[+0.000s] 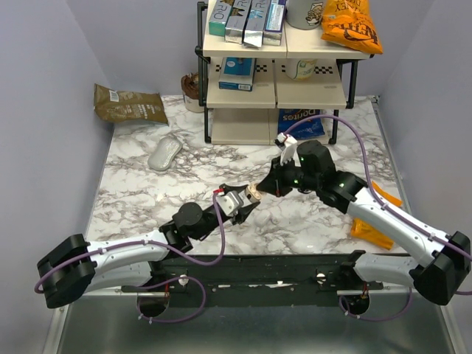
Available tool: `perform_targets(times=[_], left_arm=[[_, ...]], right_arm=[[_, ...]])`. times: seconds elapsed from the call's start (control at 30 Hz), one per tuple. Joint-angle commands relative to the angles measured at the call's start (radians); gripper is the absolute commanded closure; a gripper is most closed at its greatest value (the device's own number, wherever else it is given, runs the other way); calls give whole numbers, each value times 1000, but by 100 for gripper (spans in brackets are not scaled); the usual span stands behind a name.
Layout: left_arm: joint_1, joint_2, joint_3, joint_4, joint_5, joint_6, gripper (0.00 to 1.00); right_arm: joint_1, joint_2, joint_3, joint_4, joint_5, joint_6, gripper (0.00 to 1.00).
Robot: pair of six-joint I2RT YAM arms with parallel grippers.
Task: Insert the wireless bluetooth earbuds into the charging case
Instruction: Pass from the left arm to the right, then pass from the right arm to the left
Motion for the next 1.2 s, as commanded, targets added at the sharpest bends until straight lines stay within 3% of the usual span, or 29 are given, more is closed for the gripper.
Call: perform_targets(times=[0.0,0.07,0.37,0.47,0.6,0.63,0.77,0.83,0.87,1.0,1.17], left_arm=[[-5,9,56,-121,-60,-47,44],[-5,10,58,-119,-78,-63,2],[-4,9,119,-201,-170,-87,1],[1,-34,134,-251,-169,-170,1],[134,-129,125,-261,120,-332,1],[178,-142,136,-262,300,-375,1],[352,-128,142,-157,681,-599,1],[381,-97,166,-126,783,-607,1],[383,-84,183,-141,867,-603,7],[384,7,252,-184,1013,-586,23],[384,52,272,-124,1049,-575,28]], right_arm=[[3,-73,45,-52,-14,-80,99],[3,-86,60,-68,-13,-98,99],[3,-139,57,-100,-7,-133,99],[4,-170,37,-80,31,-184,99],[15,-223,-13,7,87,-268,99],[24,-239,-29,33,90,-288,99],[27,-284,-43,84,73,-378,99],[27,-267,6,56,52,-406,99],[26,-258,25,43,20,-417,99],[32,-205,94,-7,-36,-455,99],[75,-215,71,10,-21,-485,99]])
